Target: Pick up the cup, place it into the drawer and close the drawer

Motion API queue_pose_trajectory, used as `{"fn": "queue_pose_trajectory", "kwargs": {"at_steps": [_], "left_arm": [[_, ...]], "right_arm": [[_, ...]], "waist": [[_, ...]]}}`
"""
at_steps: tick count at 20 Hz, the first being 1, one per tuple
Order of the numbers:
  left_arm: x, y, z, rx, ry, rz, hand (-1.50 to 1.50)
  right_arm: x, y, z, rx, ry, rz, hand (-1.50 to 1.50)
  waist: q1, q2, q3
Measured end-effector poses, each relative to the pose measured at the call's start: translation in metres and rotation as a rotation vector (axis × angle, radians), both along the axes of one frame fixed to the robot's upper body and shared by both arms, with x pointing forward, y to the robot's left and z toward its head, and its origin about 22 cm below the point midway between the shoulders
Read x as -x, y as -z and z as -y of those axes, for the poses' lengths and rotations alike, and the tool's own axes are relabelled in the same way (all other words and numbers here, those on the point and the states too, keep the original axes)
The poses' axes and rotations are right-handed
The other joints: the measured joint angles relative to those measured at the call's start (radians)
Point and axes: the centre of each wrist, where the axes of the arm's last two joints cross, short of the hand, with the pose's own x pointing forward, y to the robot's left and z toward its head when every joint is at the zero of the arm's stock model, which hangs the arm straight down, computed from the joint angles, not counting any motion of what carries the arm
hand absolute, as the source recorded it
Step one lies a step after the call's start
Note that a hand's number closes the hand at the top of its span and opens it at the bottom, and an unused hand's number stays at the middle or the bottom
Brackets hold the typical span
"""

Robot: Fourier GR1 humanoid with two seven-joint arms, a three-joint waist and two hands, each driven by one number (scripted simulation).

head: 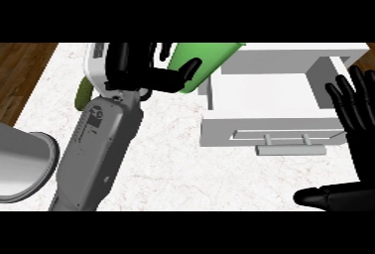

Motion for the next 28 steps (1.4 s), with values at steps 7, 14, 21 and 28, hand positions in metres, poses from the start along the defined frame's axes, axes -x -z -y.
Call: {"fn": "queue_pose_trajectory", "kwargs": {"at_steps": [7,14,21,28], "left_arm": [[-0.018,-0.017,0.029,-0.062,0.008,-0.040,1.50],[-0.036,-0.023,0.057,-0.096,-0.007,-0.080,1.50],[-0.049,-0.011,0.078,-0.137,-0.029,-0.124,1.50],[-0.054,0.008,0.088,-0.205,-0.048,-0.167,1.50]], "right_arm": [[0.005,0.000,-0.010,0.004,-0.002,0.002,-1.50],[-0.004,0.005,0.001,0.007,-0.009,0.009,-1.50],[-0.006,0.002,-0.004,0.009,-0.018,0.013,-1.50],[-0.009,0.003,-0.006,0.006,-0.034,0.020,-1.50]], "waist": [[-0.004,0.001,0.000],[-0.011,0.003,0.000],[-0.028,0.006,0.000],[-0.052,0.012,0.001]]}}
